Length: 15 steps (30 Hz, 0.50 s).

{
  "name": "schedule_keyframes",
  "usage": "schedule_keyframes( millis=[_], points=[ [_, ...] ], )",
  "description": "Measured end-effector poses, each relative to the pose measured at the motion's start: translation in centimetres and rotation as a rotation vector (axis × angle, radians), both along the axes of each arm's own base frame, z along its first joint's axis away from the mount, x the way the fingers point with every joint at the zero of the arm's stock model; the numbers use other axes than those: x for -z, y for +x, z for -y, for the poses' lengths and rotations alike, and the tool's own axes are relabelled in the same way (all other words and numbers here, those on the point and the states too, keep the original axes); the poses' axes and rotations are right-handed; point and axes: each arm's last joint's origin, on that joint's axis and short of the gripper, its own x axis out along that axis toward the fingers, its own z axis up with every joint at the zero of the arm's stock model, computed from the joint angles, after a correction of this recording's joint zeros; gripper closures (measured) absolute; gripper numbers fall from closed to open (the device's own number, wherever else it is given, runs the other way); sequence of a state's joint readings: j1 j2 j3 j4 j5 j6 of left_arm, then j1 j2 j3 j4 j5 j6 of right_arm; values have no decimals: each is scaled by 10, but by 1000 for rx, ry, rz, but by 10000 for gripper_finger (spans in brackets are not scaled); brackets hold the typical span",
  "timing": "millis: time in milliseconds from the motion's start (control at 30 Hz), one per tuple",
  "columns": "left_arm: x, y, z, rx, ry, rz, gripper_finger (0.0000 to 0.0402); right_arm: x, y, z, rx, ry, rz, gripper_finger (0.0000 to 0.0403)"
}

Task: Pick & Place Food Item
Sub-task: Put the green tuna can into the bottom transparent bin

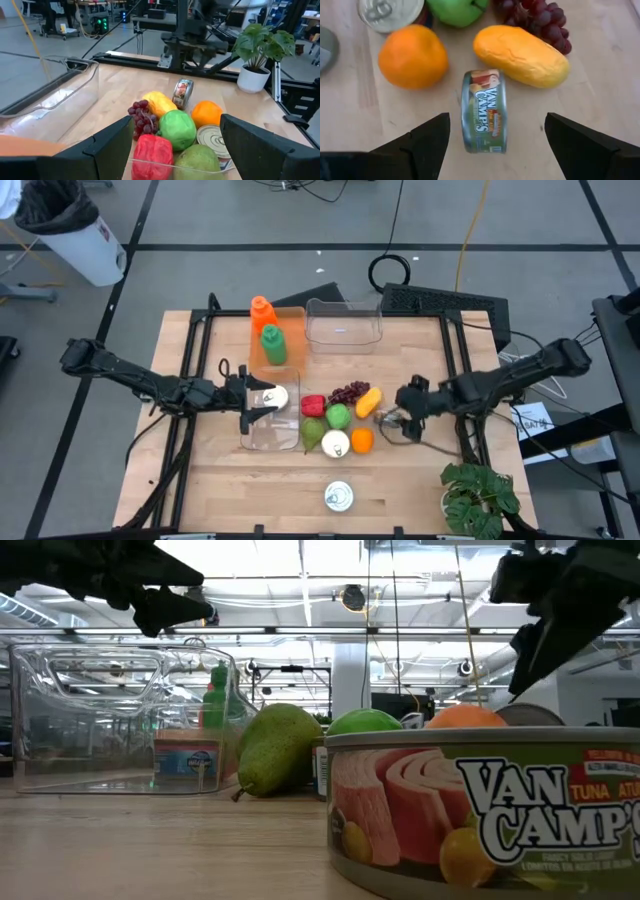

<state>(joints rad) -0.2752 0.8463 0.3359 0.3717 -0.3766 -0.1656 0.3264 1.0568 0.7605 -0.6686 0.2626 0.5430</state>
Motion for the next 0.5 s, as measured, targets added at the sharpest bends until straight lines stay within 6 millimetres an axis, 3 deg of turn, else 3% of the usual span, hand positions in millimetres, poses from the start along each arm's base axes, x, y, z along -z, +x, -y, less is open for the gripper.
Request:
schedule_keyframes(
  millis=[133,367,500],
  points=[
    [0,0,0,1,4,0,96,13,5,-12,-7,-62,-45,94],
    [0,0,0,1,2,-1,96,34,16,-16,19,-106,-142,97],
    [0,0,0,1,2,-1,96,37,19,-16,23,-106,-155,129]
  ],
)
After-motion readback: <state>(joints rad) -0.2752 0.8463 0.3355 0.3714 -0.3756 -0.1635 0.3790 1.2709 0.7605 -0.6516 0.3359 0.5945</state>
